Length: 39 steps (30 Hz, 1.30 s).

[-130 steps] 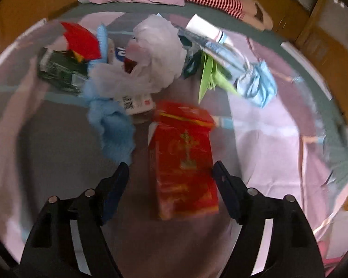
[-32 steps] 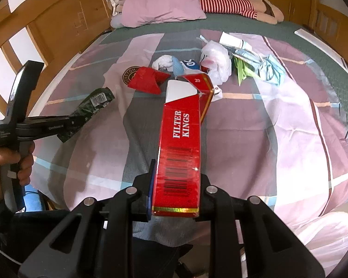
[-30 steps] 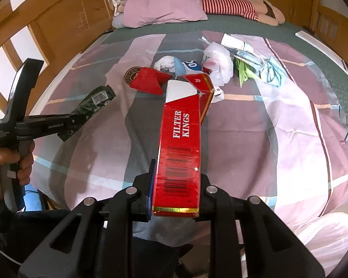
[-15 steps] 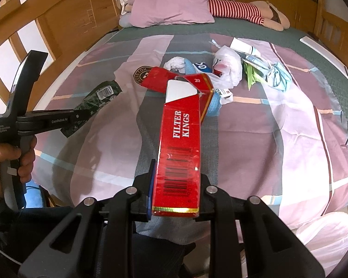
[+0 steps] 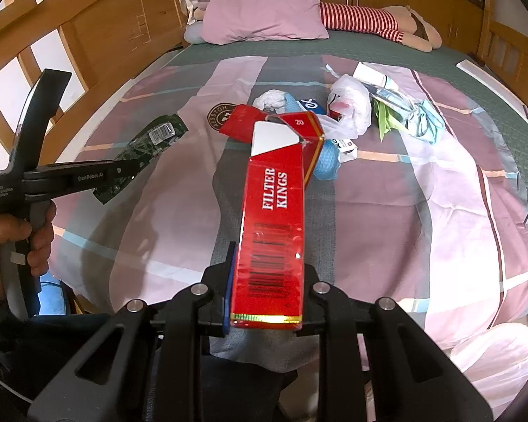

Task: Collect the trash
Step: 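Grasp the green wrapper with the left gripper while the right holds the red box, then move both items over the white bin and open both grippers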

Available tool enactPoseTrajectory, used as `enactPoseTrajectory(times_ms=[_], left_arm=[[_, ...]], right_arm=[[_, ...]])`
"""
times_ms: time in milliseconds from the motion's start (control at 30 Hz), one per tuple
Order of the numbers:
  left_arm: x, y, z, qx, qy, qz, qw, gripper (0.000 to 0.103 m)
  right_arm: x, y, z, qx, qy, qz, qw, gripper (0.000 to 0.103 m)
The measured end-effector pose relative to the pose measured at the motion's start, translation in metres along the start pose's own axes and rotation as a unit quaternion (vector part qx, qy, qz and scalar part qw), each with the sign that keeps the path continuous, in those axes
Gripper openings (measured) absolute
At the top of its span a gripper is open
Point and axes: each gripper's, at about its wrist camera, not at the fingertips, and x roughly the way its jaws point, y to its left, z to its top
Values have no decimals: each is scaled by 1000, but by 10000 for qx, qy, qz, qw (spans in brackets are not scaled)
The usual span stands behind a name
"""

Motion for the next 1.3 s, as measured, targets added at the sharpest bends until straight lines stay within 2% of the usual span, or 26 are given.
enactPoseTrajectory(times_ms=[167,333,433,600,667,833,967,1133,1167,1200,1233,1267,1300], left_arm=[[-2,-1,1,26,-39,-26,10000,29],[-4,0,0,33,-85,-20,10000,29],[-12,0,-3,-15,-259,21,9997,29],[-47,-11,-15,-96,-667,-292,9973,28],[-65,-22,-23,-117,-805,-465,9956,28],[-111,-79,-45,259,-962,-1424,9848,28],[-129,-139,-57,773,-764,-2028,9732,28],[-134,-205,-79,1388,-452,-2472,9579,28],[-135,-214,-85,1505,-393,-2541,9546,28],[-135,-230,-91,1709,-309,-2613,9495,28],[-135,-237,-96,1819,-260,-2654,9465,28],[-134,-246,-100,1942,-198,-2704,9428,28],[-133,-256,-107,2093,-106,-2777,9375,28]], right_arm=[[-1,1,0,8,-19,22,10000,24],[-16,2,1,-15,-244,54,9997,24],[-37,2,2,-38,-453,146,9989,24],[-90,-6,-10,-101,-928,196,9954,24],[-109,-14,-19,-116,-1057,151,9942,24],[-158,-46,-52,-69,-1198,-74,9927,24],[-185,-80,-82,154,-1159,-429,9922,24],[-188,-129,-133,822,-736,-841,9903,25],[-187,-138,-142,1008,-631,-874,9891,26],[-186,-148,-150,1226,-544,-884,9870,39],[-186,-156,-156,1388,-505,-905,9849,59],[-188,-161,-160,1555,-552,-929,9819,66],[-195,-168,-167,1714,-710,-933,9782,69]])
